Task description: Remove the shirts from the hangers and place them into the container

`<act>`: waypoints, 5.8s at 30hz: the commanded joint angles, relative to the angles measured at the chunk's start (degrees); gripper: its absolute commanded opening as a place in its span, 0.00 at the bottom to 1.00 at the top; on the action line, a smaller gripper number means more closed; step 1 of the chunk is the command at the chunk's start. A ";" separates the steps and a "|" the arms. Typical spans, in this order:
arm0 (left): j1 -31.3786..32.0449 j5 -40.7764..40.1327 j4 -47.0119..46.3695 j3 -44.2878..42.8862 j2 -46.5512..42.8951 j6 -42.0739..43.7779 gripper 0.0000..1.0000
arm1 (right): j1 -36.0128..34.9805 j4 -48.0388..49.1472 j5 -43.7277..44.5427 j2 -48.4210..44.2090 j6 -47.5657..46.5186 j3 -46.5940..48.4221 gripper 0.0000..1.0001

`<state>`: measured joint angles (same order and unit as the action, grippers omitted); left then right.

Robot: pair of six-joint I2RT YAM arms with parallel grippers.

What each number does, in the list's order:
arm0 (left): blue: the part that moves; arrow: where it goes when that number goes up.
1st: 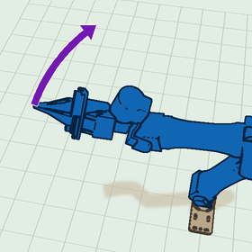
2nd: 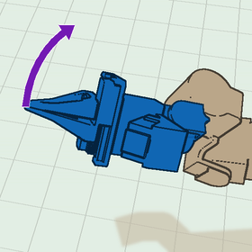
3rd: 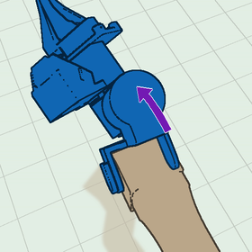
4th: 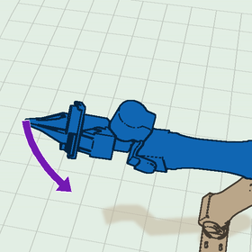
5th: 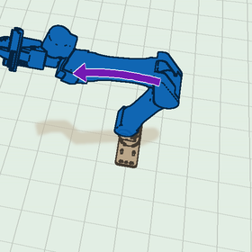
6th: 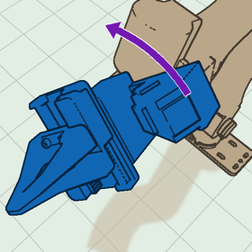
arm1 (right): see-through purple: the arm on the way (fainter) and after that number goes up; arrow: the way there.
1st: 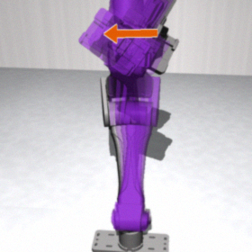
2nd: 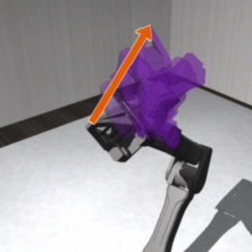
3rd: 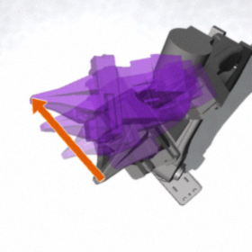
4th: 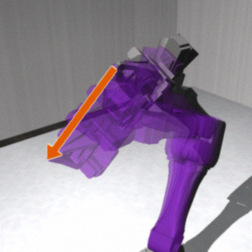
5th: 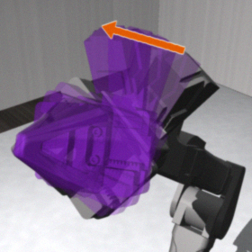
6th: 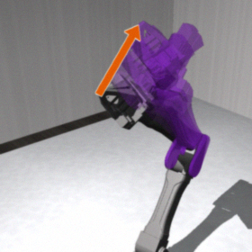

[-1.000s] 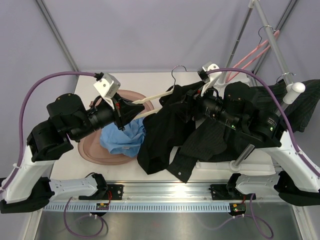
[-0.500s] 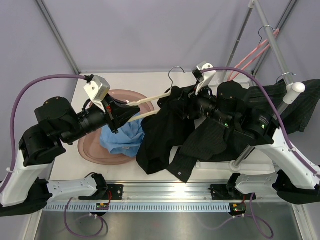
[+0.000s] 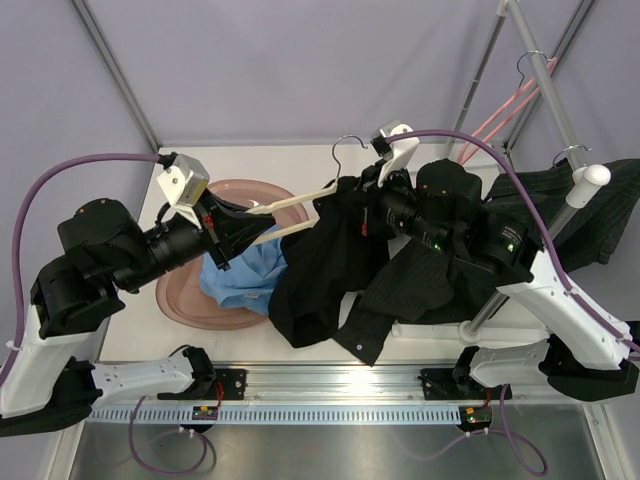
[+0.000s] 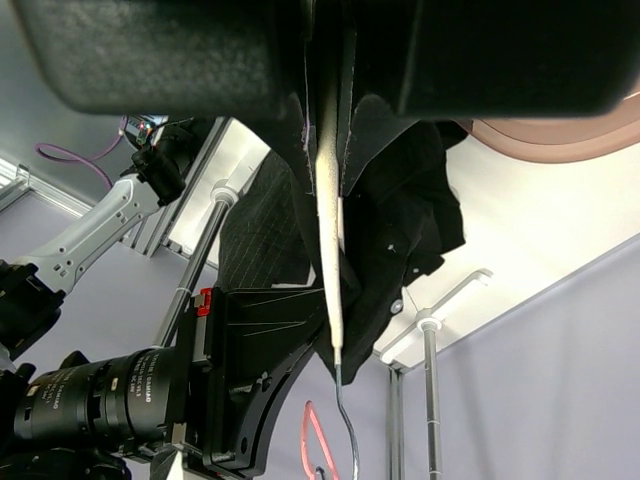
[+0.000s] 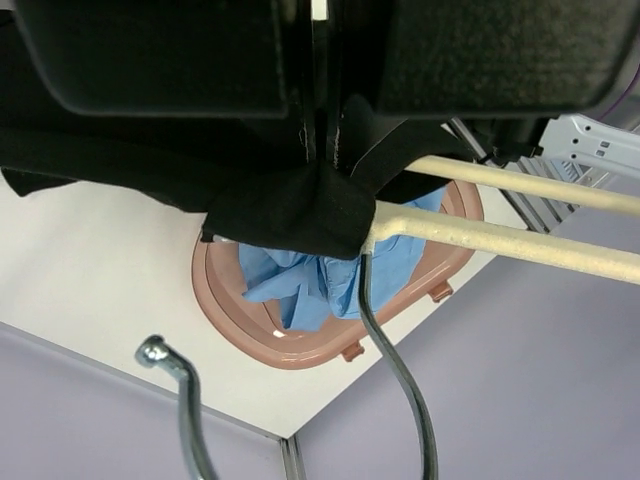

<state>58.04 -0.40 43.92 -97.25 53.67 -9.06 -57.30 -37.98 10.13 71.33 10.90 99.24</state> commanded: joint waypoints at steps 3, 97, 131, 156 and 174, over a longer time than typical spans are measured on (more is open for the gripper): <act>0.05 0.41 -3.15 -1.45 -3.65 0.62 0.00 | -1.50 -1.21 11.56 -1.89 -0.44 1.48 0.00; -11.81 18.34 -62.11 -45.93 77.29 -0.17 0.12 | -17.41 -7.81 19.84 -17.01 20.48 -38.33 0.00; -16.73 -0.74 -15.02 -3.06 18.87 1.69 0.52 | -17.67 0.96 15.19 -15.18 10.38 -30.25 0.00; -16.64 30.73 -20.46 32.83 -16.93 -10.89 0.52 | -12.05 -4.56 6.66 9.88 -0.35 12.89 0.00; -12.78 19.31 -17.21 23.62 -10.34 -2.55 0.50 | -11.34 -8.78 4.46 7.77 -2.19 14.93 0.00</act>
<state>44.73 23.22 26.52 -66.96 44.53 -15.20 -68.93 -48.01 15.57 81.21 10.26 113.27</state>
